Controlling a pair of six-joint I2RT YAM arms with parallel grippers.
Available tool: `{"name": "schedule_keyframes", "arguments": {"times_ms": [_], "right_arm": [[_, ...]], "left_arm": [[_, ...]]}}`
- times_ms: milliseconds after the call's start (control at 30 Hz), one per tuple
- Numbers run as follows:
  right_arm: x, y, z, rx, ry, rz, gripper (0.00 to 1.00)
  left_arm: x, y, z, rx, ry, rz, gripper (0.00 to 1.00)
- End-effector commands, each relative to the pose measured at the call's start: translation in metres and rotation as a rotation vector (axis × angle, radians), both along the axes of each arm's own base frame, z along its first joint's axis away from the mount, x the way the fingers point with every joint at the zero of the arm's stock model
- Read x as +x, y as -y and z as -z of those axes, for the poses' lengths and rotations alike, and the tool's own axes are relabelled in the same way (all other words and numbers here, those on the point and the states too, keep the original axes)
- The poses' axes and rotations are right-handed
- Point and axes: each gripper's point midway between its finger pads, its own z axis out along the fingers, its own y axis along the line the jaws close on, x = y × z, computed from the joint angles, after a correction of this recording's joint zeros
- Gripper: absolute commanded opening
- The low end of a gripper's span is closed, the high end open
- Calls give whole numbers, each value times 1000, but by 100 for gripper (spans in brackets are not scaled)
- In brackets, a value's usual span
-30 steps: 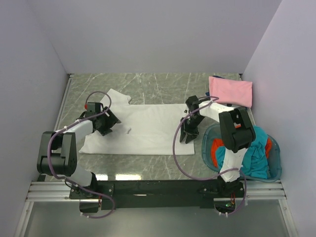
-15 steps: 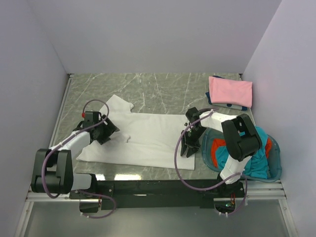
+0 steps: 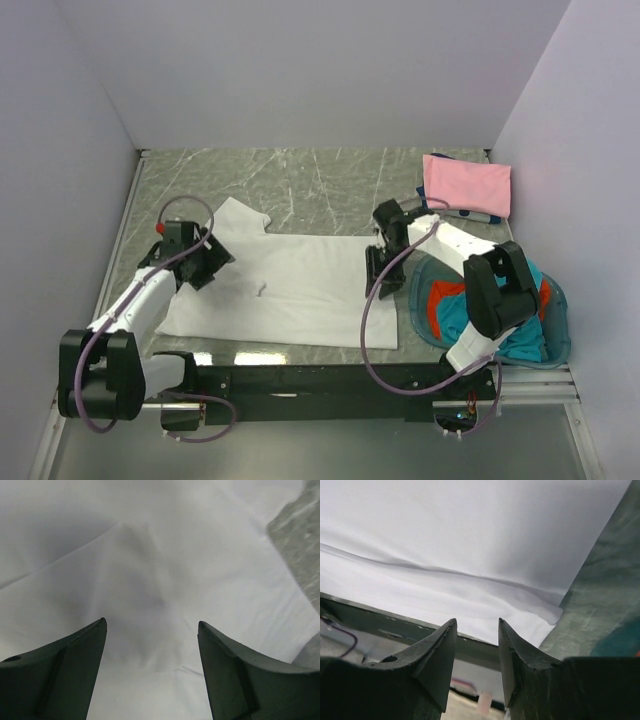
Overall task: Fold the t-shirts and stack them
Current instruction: Fold the tshirt
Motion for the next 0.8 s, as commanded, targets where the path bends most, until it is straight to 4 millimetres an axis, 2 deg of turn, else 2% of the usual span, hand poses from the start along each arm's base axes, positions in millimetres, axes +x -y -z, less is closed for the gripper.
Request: {"name": "schedule_keyframes", "arguments": {"times_ms": [0,33,67,100,167,300,367,400,500,567,767], "right_arm": [[47,-5,-49,-5,211,30,46],[56,-5,-56,-10,243,39,46],[72,-2,-65,-32,298,51,46],[82,1,-69,-41,328,66,46],[101,5,-77,-57,378,87,46],[144,22,-82,-123,496,143,46],[160,32,-77,-146,513,168,45],[169,35,-76,-151,528,181,45],[186,49,-64,-175,528,208,45],[195,56,-51,-188,515,213,45],[208,58,-24,-181,495,199,45]], "left_arm": [[43,-2,-53,36,145,31,79],[49,-2,-54,45,144,42,79],[60,-1,-68,48,178,47,79],[66,-1,-73,51,190,54,79],[77,-1,-74,67,190,72,79],[109,-2,-92,93,224,91,78],[118,-1,-96,98,233,105,78],[127,0,-105,100,253,108,77],[140,2,-103,97,245,119,77],[144,3,-102,94,244,121,77],[153,4,-96,91,235,127,77]]}}
